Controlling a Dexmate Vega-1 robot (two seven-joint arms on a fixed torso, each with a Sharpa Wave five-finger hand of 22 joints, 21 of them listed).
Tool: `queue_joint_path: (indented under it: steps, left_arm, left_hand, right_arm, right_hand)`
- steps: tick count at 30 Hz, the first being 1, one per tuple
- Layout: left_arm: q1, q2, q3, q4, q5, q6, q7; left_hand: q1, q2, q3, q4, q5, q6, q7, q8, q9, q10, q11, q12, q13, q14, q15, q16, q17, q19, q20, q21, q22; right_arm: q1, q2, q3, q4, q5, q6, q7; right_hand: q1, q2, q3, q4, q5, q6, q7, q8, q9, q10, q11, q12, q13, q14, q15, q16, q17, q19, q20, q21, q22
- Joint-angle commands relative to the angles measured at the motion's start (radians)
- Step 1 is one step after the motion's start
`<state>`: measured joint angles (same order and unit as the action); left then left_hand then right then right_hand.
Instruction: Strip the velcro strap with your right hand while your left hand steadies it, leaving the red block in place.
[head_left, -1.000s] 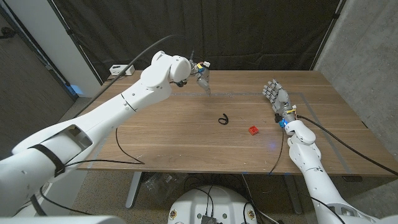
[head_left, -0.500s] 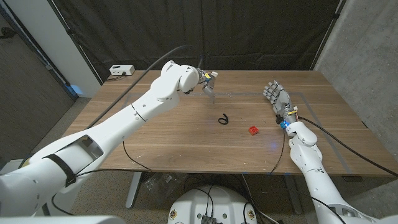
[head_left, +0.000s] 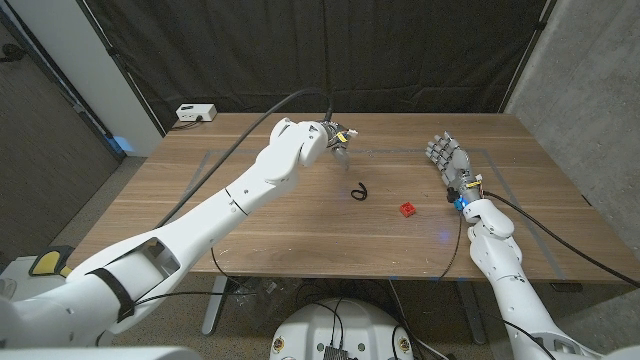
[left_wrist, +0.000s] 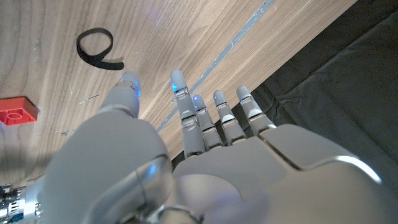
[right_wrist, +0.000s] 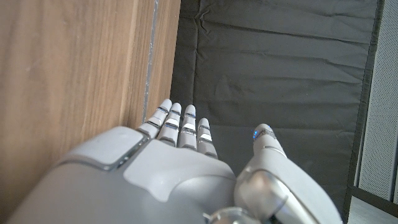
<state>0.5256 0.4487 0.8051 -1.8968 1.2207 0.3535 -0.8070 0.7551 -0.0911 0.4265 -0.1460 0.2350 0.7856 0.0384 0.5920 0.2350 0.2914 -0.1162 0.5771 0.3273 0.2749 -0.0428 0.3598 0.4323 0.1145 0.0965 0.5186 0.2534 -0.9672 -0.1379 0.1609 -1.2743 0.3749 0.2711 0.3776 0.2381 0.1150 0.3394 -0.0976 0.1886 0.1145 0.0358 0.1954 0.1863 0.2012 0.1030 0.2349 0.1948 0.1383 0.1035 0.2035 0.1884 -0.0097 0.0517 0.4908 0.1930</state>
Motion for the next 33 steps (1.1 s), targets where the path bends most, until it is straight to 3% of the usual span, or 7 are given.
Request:
queue_joint_path:
  steps: [1,13,33]
  left_arm:
    - [0.05,-0.034,0.006,0.025,0.107,-0.007,0.06]
    - [0.1,-0.061,0.012,0.041,0.193,-0.013,0.101]
    - [0.16,-0.104,0.007,0.073,0.285,-0.008,0.107]
  left_hand:
    - [-0.024,-0.005,-0.006,0.012,-0.006,-0.013,0.004,-0.005,0.004,-0.001,0.01,0.001,0.002,0.004,-0.023,0.005,0.005,0.002,-0.001,0.004,0.004]
    - [-0.023,-0.005,-0.01,0.016,-0.005,0.031,0.008,0.008,0.001,0.019,0.0,0.009,0.0,0.017,-0.033,0.007,0.01,0.001,-0.001,0.011,0.005]
    - [0.001,0.0,-0.004,0.012,-0.003,0.073,0.004,0.02,-0.003,0.045,-0.017,0.019,-0.004,0.041,-0.046,0.008,0.012,0.006,-0.011,0.021,0.004]
  right_arm:
    - [0.002,-0.001,0.011,0.025,0.008,0.004,0.022]
    - [0.013,0.006,0.021,0.056,0.014,0.015,0.043]
    - [0.002,0.01,0.038,0.063,0.025,0.022,0.065]
  right_hand:
    - [-0.012,0.003,0.003,0.004,0.003,0.011,0.0,0.008,0.0,0.006,-0.002,0.008,0.001,0.011,0.004,-0.001,0.003,0.004,0.006,-0.005,0.004]
    - [-0.016,0.003,0.003,0.006,0.003,0.016,-0.015,0.008,0.0,0.006,-0.001,0.007,0.001,0.012,0.004,-0.002,0.003,0.005,0.007,-0.007,0.004]
    - [-0.018,0.001,0.004,0.007,0.002,0.015,-0.015,0.005,0.0,0.009,0.001,0.007,0.001,0.014,0.005,-0.002,0.002,0.006,0.008,-0.01,0.004]
